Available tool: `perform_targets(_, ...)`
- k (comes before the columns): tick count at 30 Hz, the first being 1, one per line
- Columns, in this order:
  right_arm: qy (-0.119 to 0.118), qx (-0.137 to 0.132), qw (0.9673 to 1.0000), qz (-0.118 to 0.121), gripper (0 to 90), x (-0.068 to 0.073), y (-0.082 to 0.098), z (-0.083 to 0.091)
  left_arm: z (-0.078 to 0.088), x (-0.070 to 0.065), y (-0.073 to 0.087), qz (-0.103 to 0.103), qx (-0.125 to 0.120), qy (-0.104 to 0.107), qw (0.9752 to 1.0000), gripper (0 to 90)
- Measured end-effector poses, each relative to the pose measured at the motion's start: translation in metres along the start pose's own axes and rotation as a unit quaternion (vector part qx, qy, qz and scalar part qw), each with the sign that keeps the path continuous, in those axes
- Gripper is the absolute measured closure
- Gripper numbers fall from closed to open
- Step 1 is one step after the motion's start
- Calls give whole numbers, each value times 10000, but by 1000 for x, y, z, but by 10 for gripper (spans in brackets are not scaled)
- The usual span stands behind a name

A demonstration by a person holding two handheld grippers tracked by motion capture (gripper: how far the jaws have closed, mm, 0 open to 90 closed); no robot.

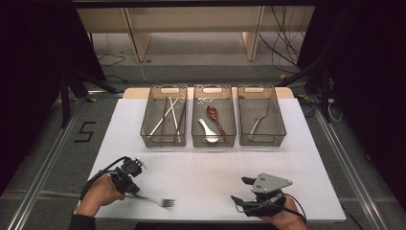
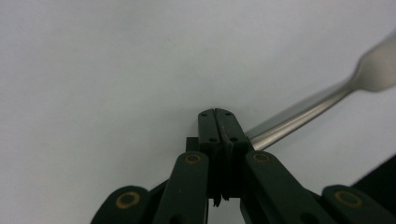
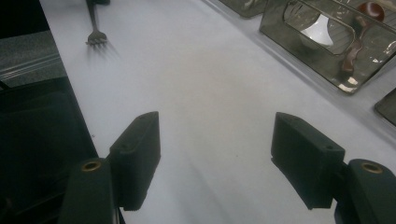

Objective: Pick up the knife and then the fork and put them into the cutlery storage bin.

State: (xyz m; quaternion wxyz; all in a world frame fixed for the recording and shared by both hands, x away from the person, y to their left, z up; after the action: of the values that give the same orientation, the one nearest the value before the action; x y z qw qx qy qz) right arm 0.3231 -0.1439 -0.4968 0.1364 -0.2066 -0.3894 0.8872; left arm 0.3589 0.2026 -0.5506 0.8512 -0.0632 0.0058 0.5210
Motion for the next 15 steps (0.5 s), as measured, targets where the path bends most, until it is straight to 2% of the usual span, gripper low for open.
perform_targets(4, 2, -10, 10000, 19, 337, 0, -1, 0, 3, -1, 0, -158, -120, 120, 9997, 885)
perform_targets(5, 1, -22, 10000, 30, 337, 0, -1, 1, 6, -1, 0, -148, -183, 146, 9996, 851)
perform_targets(9, 19, -36, 10000, 4, 337, -1, -1, 1, 19, 0, 6, -317, -252, 188, 9990, 694)
perform_targets(11, 6, -22, 10000, 12, 337, -1, -1, 1, 21, -1, 10, -473, -240, 116, 9985, 600)
perform_targets(13, -11, -17, 10000, 15, 337, 0, -1, 1, 20, -3, 12, -655, -215, 156, 9975, 549)
perform_targets(15, -6, -19, 10000, 13, 337, 0, -1, 0, 15, -5, 15, -895, -136, 105, 9958, 489)
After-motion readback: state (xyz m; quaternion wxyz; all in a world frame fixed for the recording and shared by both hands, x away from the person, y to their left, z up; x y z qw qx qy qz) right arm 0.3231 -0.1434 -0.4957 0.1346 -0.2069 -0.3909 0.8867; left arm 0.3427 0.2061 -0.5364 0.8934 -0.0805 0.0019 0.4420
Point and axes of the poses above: each handheld gripper's, and its own axes: z roughly backward along the jaws, y roughly out of its underside, x roughly to its left, the point moved 9 cm from there along -z, roughly forward along the jaws, and after that the axes turned 15 degrees about z, right-handed, at the moved point
